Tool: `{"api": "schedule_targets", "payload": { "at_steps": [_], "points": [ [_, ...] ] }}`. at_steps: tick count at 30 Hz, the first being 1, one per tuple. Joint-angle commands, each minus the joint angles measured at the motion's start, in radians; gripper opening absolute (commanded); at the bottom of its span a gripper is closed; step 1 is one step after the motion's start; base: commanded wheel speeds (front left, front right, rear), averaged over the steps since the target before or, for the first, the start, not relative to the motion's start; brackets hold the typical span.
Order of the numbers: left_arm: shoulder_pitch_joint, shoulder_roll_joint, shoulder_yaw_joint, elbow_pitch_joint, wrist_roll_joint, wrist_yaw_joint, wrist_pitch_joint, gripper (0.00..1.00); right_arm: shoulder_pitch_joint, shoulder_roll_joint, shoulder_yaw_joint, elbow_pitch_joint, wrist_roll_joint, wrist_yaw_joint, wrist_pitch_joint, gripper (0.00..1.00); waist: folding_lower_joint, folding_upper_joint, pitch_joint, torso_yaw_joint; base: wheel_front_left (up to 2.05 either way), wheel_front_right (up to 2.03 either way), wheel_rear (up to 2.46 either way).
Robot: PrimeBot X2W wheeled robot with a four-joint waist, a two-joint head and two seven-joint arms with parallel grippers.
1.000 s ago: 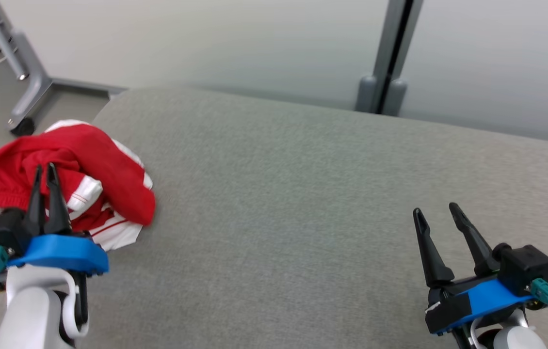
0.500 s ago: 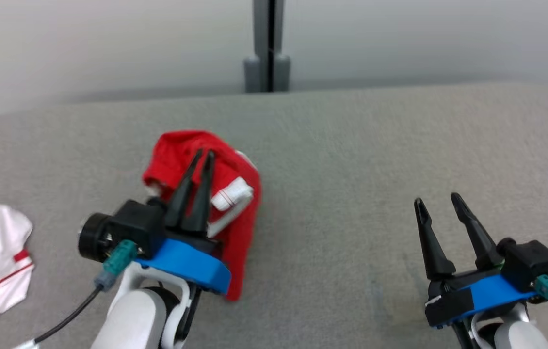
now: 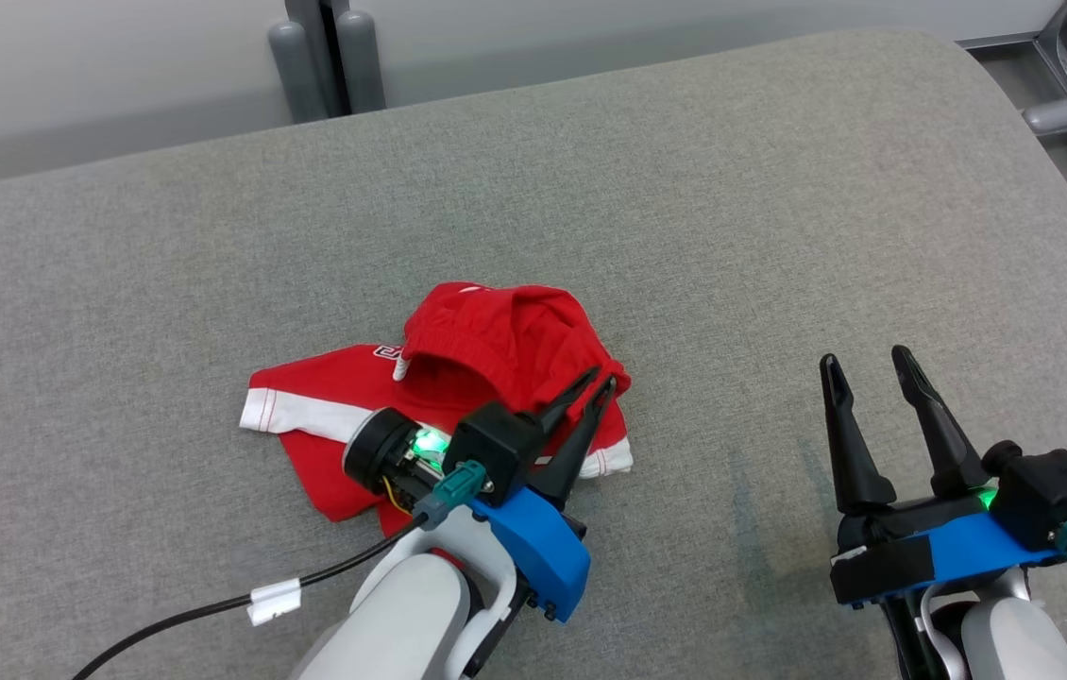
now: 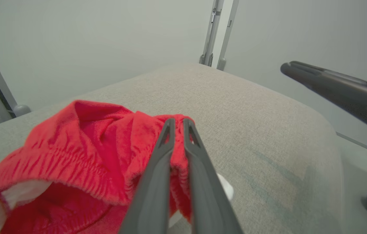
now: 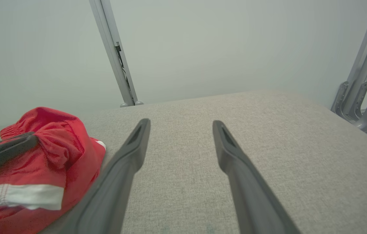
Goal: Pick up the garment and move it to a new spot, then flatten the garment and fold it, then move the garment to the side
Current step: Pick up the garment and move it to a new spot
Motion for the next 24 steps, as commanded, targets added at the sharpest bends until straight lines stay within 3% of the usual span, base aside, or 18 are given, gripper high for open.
{"api": "schedule_targets", "payload": {
  "at_steps": [1,2,3,4,5,14,24],
  "points": [
    [-0.021,0.0,-0.017,0.029,-0.008,-0.006,-0.011,0.0,-0.016,0.002,-0.002,0.005,0.003,0.001,-0.012,1.0,-0.0002,-0.0002,0.006,0.001,0.0,0.0,0.0],
    [-0.03,-0.001,-0.028,0.047,-0.004,-0.008,-0.021,0.0,-0.016,0.002,-0.003,0.009,0.002,0.001,-0.016,1.0,-0.0002,-0.0002,0.008,0.002,0.0,0.0,0.0],
    [-0.038,-0.001,-0.035,0.063,0.0,-0.008,-0.033,0.18,-0.016,0.003,-0.005,0.014,0.001,0.001,-0.02,1.0,-0.0002,-0.0002,0.007,0.006,0.0,0.0,0.0],
    [-0.044,-0.001,-0.042,0.074,0.006,-0.008,-0.051,0.66,-0.016,0.003,-0.008,0.019,0.001,0.001,-0.021,1.0,-0.0002,-0.0002,0.004,0.013,0.0,0.0,0.0],
    [-0.049,-0.002,-0.045,0.08,0.008,-0.008,-0.071,1.0,-0.017,0.003,-0.008,0.023,0.0,0.001,-0.02,1.0,-0.0002,-0.0002,-0.001,0.02,0.0,0.0,0.0],
    [-0.026,0.003,-0.006,0.001,-0.009,0.05,-0.213,1.0,0.003,0.002,-0.012,0.034,-0.018,0.001,-0.008,1.0,-0.0002,-0.0002,-0.092,0.12,0.0,0.0,0.0],
    [0.087,0.115,0.18,-0.081,-0.069,0.158,-0.249,1.0,0.048,0.002,-0.018,0.008,-0.031,0.001,0.024,1.0,-0.0002,-0.0002,-0.152,0.226,0.0,0.0,0.0]
  ]
}}
